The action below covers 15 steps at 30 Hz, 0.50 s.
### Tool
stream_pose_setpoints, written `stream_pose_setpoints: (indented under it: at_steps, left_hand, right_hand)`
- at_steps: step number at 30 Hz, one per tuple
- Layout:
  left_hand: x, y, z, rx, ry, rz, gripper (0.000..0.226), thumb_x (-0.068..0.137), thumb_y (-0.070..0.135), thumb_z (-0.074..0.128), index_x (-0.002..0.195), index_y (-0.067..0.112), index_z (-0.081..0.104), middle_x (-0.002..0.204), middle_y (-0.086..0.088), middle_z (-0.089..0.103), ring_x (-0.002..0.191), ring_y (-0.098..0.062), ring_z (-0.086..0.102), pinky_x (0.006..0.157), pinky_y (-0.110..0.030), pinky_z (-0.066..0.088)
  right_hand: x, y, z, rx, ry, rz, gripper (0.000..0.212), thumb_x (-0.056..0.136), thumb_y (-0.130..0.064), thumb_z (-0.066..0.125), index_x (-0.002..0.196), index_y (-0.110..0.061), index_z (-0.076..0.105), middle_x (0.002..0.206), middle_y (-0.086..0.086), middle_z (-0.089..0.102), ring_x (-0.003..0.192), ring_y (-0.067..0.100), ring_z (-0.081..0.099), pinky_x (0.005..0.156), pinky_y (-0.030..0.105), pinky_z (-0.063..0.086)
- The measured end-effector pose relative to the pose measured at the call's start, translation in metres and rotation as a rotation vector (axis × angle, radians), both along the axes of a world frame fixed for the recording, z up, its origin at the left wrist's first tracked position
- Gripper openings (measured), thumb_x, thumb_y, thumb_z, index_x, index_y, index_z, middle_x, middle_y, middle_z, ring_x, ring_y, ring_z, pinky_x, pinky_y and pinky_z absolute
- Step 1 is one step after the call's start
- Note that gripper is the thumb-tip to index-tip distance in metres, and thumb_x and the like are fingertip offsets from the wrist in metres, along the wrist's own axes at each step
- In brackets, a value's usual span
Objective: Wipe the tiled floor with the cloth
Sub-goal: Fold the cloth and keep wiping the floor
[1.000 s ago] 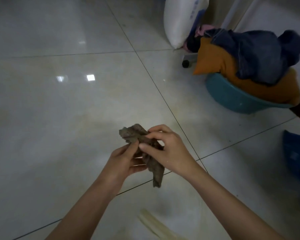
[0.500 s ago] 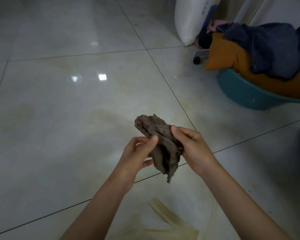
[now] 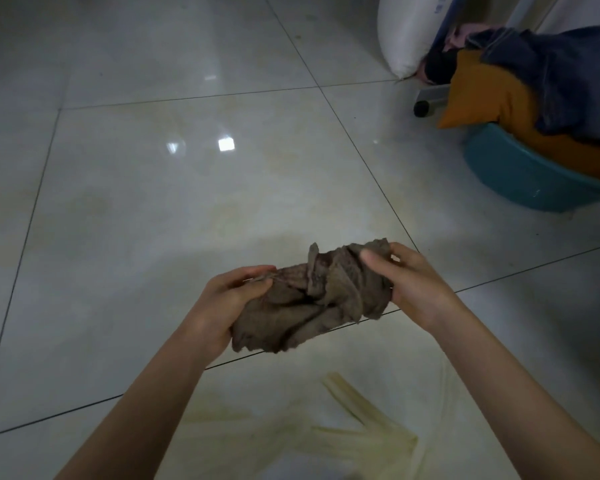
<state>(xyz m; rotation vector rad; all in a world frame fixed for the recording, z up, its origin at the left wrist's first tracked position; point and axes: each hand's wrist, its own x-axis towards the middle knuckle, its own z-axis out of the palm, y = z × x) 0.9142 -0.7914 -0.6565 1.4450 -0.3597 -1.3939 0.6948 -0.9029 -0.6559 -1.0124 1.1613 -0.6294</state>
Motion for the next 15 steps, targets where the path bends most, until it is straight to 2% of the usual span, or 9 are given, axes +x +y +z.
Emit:
stream_pose_setpoints:
  at_steps: [2, 6, 8, 9, 11, 12, 13, 15]
  left_hand:
    - [0.009, 0.006, 0.000, -0.006, 0.014, -0.003, 0.029, 0.087, -0.004, 0.060, 0.110, 0.011, 0.069, 0.097, -0.013, 0.074, 0.084, -0.028, 0.072, 0.066, -0.030, 0.060]
    - [0.028, 0.015, 0.000, -0.072, 0.089, 0.008, 0.038, 0.087, -0.004, 0.056, 0.116, 0.018, 0.067, 0.101, -0.015, 0.073, 0.089, -0.031, 0.071, 0.065, -0.032, 0.060]
    - [0.035, 0.017, 0.001, -0.068, 0.047, -0.020, 0.033, 0.087, 0.000, 0.058, 0.113, 0.018, 0.068, 0.100, -0.014, 0.074, 0.088, -0.031, 0.071, 0.066, -0.032, 0.060]
    - [0.037, 0.018, 0.000, -0.043, -0.052, -0.058, 0.027, 0.088, 0.003, 0.060, 0.110, 0.017, 0.069, 0.099, -0.013, 0.074, 0.087, -0.029, 0.072, 0.068, -0.032, 0.060]
    - [0.044, 0.018, 0.001, 0.044, -0.398, -0.193, 0.012, 0.089, 0.017, 0.065, 0.099, 0.018, 0.073, 0.092, -0.007, 0.075, 0.084, -0.025, 0.072, 0.073, -0.031, 0.058]
    - [0.047, 0.018, 0.002, 0.086, -0.557, -0.265, 0.012, 0.089, 0.026, 0.066, 0.092, 0.018, 0.074, 0.087, -0.003, 0.075, 0.081, -0.021, 0.071, 0.072, -0.029, 0.056]
    - [0.050, 0.018, 0.003, 0.112, -0.663, -0.313, 0.017, 0.088, 0.032, 0.066, 0.086, 0.017, 0.074, 0.081, -0.002, 0.074, 0.077, -0.019, 0.070, 0.068, -0.027, 0.054]
    - [0.054, 0.018, 0.007, 0.101, -0.746, -0.341, 0.025, 0.088, 0.036, 0.065, 0.078, 0.015, 0.073, 0.073, -0.003, 0.071, 0.069, -0.017, 0.066, 0.063, -0.026, 0.050]
  right_hand:
    - [0.002, 0.004, -0.003, -0.139, 0.073, 0.053, 0.010, 0.085, -0.011, 0.070, 0.091, -0.012, 0.062, 0.083, -0.001, 0.075, 0.083, 0.014, 0.071, 0.069, 0.029, 0.057]
    - [0.001, 0.001, 0.000, -0.186, -0.041, 0.015, 0.013, 0.090, 0.001, 0.061, 0.088, -0.012, 0.060, 0.082, -0.001, 0.074, 0.083, 0.013, 0.071, 0.074, 0.025, 0.058]
    - [0.000, 0.000, 0.003, -0.214, -0.050, 0.021, 0.014, 0.090, 0.004, 0.058, 0.087, -0.010, 0.060, 0.083, 0.007, 0.071, 0.081, 0.019, 0.069, 0.074, 0.026, 0.058]
    - [0.001, -0.001, 0.005, -0.233, -0.040, 0.031, 0.015, 0.090, 0.005, 0.057, 0.085, -0.009, 0.059, 0.082, 0.010, 0.067, 0.080, 0.021, 0.068, 0.071, 0.026, 0.057]
    - [0.002, -0.002, 0.008, -0.261, -0.026, 0.045, 0.016, 0.090, 0.006, 0.057, 0.084, -0.009, 0.060, 0.081, 0.012, 0.064, 0.076, 0.020, 0.066, 0.067, 0.025, 0.056]
    - [0.002, -0.002, 0.010, -0.270, -0.025, 0.048, 0.016, 0.090, 0.006, 0.057, 0.084, -0.008, 0.062, 0.080, 0.010, 0.066, 0.075, 0.019, 0.066, 0.066, 0.025, 0.056]
    - [0.002, -0.003, 0.012, -0.280, -0.020, 0.053, 0.017, 0.090, 0.007, 0.057, 0.084, -0.008, 0.064, 0.079, 0.008, 0.067, 0.074, 0.019, 0.066, 0.067, 0.026, 0.057]
    - [0.002, -0.005, 0.014, -0.289, -0.006, 0.074, 0.021, 0.089, 0.009, 0.054, 0.086, -0.007, 0.066, 0.078, 0.005, 0.068, 0.076, 0.019, 0.065, 0.072, 0.029, 0.058]
